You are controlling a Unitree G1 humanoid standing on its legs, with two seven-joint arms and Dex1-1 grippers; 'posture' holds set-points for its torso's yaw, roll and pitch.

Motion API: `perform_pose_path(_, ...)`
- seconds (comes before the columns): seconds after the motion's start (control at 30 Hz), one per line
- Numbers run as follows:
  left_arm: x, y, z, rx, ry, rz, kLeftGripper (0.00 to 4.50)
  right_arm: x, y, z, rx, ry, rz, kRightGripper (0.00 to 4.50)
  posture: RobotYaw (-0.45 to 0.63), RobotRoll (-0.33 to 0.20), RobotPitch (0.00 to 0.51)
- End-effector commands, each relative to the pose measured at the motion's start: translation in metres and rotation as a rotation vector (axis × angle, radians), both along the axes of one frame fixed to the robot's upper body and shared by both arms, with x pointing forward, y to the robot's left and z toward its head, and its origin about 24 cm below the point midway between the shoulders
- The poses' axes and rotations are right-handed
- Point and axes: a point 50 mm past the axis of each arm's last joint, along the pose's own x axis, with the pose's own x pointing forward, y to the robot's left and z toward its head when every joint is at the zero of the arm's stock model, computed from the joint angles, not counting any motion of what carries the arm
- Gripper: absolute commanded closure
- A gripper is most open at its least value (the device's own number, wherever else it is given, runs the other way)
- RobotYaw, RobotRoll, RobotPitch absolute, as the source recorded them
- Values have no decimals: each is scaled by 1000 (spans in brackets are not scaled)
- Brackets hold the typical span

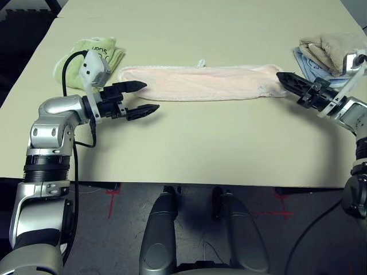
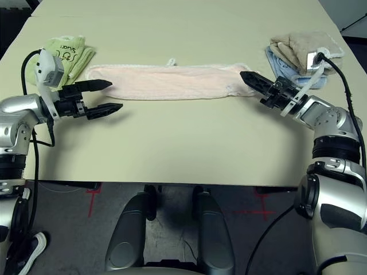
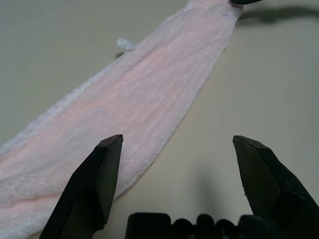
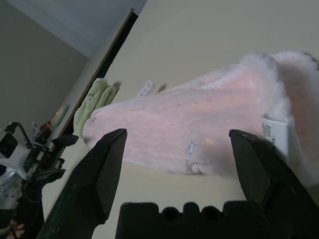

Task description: Fold the towel and set it aside.

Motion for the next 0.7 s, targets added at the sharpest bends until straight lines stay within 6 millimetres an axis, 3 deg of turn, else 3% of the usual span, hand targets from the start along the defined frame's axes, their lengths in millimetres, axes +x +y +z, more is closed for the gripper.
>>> perform_pose_path(0.03,0,-3,-9,26,-8,-39,25,-14,-16,1,45,40,-17,47,16,0,273)
perform_pose_path(0.23,0,-6,-13,19,-11,-58,25,-24,-28,0,79,91,-73,47,6,0,275)
perform_pose_path(0.7,-1,-10,-13,14,-8,-77,25,-27,-21,-31,120,186,-229,47,6,0,280)
